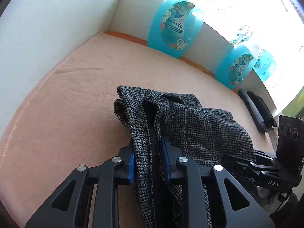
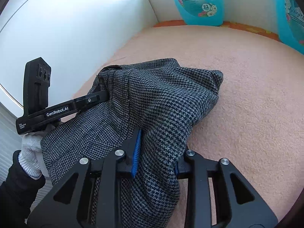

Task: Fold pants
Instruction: 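Lift the folded trousers with both grippers and carry them toward the clothes stack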

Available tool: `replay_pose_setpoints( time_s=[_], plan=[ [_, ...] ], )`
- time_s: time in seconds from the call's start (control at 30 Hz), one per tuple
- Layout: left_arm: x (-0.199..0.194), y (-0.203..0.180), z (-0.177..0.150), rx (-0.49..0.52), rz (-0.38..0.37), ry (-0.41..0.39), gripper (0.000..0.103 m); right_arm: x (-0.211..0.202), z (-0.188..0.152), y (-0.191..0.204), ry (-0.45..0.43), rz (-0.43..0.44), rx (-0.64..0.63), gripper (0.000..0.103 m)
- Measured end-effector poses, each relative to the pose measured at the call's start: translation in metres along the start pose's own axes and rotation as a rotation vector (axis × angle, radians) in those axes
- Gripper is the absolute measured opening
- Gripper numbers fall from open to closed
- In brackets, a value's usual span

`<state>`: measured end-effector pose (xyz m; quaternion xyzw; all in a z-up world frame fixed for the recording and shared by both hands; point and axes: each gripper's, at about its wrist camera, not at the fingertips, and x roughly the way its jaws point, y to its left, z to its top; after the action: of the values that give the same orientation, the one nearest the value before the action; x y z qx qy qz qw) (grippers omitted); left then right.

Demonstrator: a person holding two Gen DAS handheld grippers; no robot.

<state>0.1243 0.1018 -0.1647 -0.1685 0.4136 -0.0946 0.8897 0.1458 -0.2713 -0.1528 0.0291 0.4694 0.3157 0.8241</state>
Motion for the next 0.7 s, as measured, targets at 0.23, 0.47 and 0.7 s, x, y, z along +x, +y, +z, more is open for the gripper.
replay_pose_setpoints(
  time_s=[0.23, 0.47, 0.7],
  plan=[
    [-0.019, -0.007, -0.004, 0.030, -0.008, -0.083, 0.018, -0.024, 0.005, 0.029, -0.084, -0.062, -0.102, 0.017],
    [-0.044, -0.008, -0.003, 0.031, -0.054, -0.164, 0.017, -0.060, 0.005, 0.060, -0.165, -0.104, -0.206, 0.016],
    [-0.063, -0.020, -0.001, 0.045, -0.099, -0.226, 0.017, -0.096, -0.002, 0.074, -0.227, -0.138, -0.240, 0.016]
  ],
)
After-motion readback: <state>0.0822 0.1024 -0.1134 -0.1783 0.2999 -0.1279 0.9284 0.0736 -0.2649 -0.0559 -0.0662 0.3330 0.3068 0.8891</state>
